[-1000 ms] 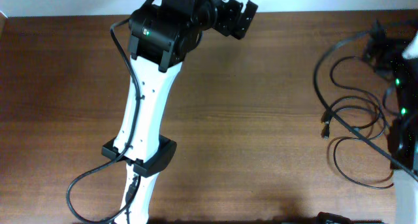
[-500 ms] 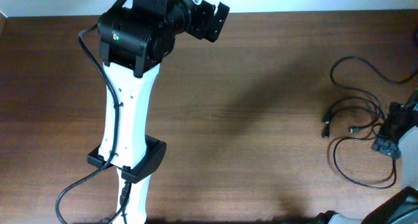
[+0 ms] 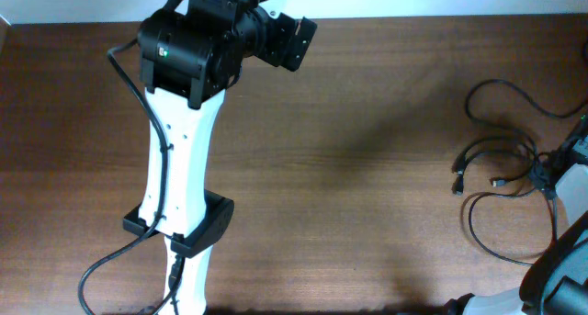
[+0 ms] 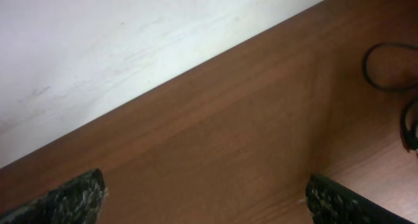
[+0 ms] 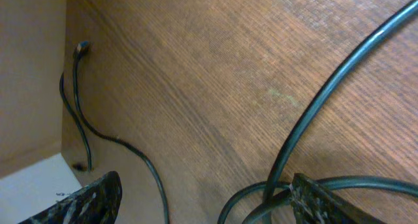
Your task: Untangle cables
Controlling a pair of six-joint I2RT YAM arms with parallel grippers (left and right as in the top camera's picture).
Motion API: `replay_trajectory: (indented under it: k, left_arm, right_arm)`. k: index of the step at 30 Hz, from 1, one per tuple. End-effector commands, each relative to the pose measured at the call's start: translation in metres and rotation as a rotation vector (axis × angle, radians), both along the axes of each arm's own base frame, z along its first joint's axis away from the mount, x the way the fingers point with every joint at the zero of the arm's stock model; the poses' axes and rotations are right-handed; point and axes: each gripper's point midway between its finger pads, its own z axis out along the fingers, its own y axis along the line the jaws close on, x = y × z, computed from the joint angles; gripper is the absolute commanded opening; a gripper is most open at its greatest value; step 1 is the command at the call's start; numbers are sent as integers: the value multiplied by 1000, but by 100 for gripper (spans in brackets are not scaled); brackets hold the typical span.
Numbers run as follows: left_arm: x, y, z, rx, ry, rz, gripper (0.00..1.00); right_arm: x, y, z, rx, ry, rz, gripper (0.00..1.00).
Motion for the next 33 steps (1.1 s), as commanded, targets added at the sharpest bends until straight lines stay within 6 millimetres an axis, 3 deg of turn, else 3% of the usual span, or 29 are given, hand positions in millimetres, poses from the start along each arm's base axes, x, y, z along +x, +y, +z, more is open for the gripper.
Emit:
replay_trajectory:
  k: [1,7,10,11,12,14,15,17,19,20,21,23,24,25,26,28,33]
  left_arm:
    - [-6,7,14,6,-39,5,99]
    - [-5,6,15,2,-45,4,99]
    - [-5,7,15,4,-42,5,99]
    - [-5,7,15,3,-44,5,99]
    - [-4,7,16,2,-47,5,99]
    - [-5,7,15,4,-42,5,99]
    - [-6,7,14,6,-39,5,99]
    - [-5,7,15,4,-43,5,99]
    - [-3,6,18,-3,-58,5,99]
    - [-3,6,18,-3,-57,5,99]
    - [-3,6,17,-1,-55,5,99]
    - [-3,6,18,-2,-56,5,99]
    - [-3,6,17,-2,-55,5,99]
    - [-3,6,17,-1,-53,5,99]
    - [-4,6,17,0,-52,5,99]
    - [-3,6,17,-1,-52,5,99]
    - [-4,6,16,1,-49,5,99]
  right_arm:
    - [5,4,-7,18,20,71,81]
    - [18,41,-25,113,28,82,81]
    - [7,39,-40,108,98,57,80]
    - [5,40,-44,112,113,54,76]
    - [4,37,-43,97,117,46,48]
    - [0,29,-40,55,136,24,4]
    - [-2,26,-39,39,145,13,4]
    - [10,5,-23,-61,145,126,4]
    - [33,-22,16,-215,139,266,4]
    - [46,-40,46,-329,183,378,4]
    - [50,-47,58,-380,228,459,4]
    - [58,-31,50,-321,193,532,4]
    - [66,-19,47,-284,153,570,46]
    - [59,-6,35,-165,113,484,95]
    - [50,1,25,-85,106,416,100]
    - [-2,37,-12,252,131,63,99]
    - [-11,41,-20,300,139,-25,100]
